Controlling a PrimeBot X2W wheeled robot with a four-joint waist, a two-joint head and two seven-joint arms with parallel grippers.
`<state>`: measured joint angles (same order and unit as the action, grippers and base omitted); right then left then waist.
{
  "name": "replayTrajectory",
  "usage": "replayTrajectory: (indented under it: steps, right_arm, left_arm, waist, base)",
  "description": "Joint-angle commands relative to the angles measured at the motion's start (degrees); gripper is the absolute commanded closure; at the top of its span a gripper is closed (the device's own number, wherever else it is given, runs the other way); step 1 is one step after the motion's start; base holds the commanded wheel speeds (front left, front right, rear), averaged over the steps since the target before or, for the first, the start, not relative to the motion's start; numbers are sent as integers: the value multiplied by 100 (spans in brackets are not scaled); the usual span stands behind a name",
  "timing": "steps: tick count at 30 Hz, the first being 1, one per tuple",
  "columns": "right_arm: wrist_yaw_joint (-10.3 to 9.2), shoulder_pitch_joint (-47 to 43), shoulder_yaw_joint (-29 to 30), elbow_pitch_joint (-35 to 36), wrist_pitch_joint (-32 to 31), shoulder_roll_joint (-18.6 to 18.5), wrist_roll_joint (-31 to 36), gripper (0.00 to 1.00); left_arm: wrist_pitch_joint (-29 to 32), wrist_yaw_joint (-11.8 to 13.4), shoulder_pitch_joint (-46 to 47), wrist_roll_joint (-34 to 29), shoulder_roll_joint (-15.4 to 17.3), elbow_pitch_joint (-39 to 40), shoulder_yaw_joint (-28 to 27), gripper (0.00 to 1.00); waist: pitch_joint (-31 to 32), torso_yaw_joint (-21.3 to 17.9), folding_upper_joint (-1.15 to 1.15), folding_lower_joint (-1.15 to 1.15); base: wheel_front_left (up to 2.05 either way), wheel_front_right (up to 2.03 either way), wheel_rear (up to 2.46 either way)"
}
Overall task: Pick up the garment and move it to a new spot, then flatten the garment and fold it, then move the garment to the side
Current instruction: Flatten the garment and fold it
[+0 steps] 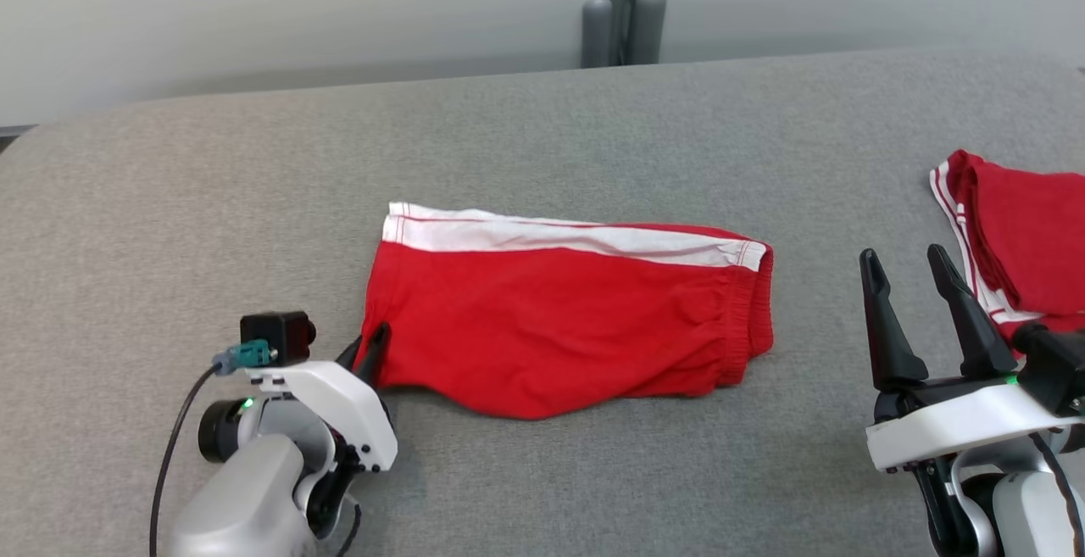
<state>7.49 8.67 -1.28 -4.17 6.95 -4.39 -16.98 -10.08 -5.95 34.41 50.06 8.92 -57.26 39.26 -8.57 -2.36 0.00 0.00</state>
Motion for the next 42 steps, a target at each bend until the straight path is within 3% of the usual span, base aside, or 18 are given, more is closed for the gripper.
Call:
replayTrajectory:
  steps: [1, 18, 19, 20, 21, 22, 33, 42]
  right_arm:
    - [1, -81, 32, 75, -66, -48, 48, 0]
    - [1, -250, 48, 167, -299, -39, 213, 0]
    - [1, -243, 58, 163, -301, -39, 221, 0]
    - [1, -234, 62, 160, -308, -38, 234, 0]
    - [1, -232, 64, 163, -313, -36, 241, 0]
    - [1, -234, 64, 168, -319, -35, 244, 0]
    - [1, -230, 169, 100, -367, -49, 265, 0]
    - [1, -354, 251, -122, -486, -43, 223, 0]
  left_arm:
    - [-50, 110, -190, 56, 57, 163, -42, 100]
    - [87, 1033, -1471, 337, 315, 1875, -222, 100]
    - [57, 1098, -1510, 303, 360, 1961, -232, 95]
    - [22, 1164, -1538, 254, 402, 2044, -222, 78]
    - [-20, 1216, -1558, 216, 436, 2127, -224, 52]
    - [-62, 1260, -1584, 190, 459, 2205, -235, 0]
    - [-489, 1692, -1673, -562, 751, 3033, -358, 0]
    - [-505, 1956, -2163, -1414, 605, 4002, -1013, 0]
  waist:
    - [136, 146, 0, 0]
    - [288, 289, 0, 0]
    - [287, 278, 0, 0]
    - [283, 266, 0, 0]
    - [279, 257, 0, 0]
    - [277, 251, 0, 0]
    - [314, 301, 0, 0]
    - [416, 468, 0, 0]
  base:
    - [0, 0, 0]
    - [0, 0, 0]
    - [0, 0, 0]
    - [0, 0, 0]
    - [0, 0, 0]
    - [0, 0, 0]
    - [0, 0, 0]
    - [0, 0, 0]
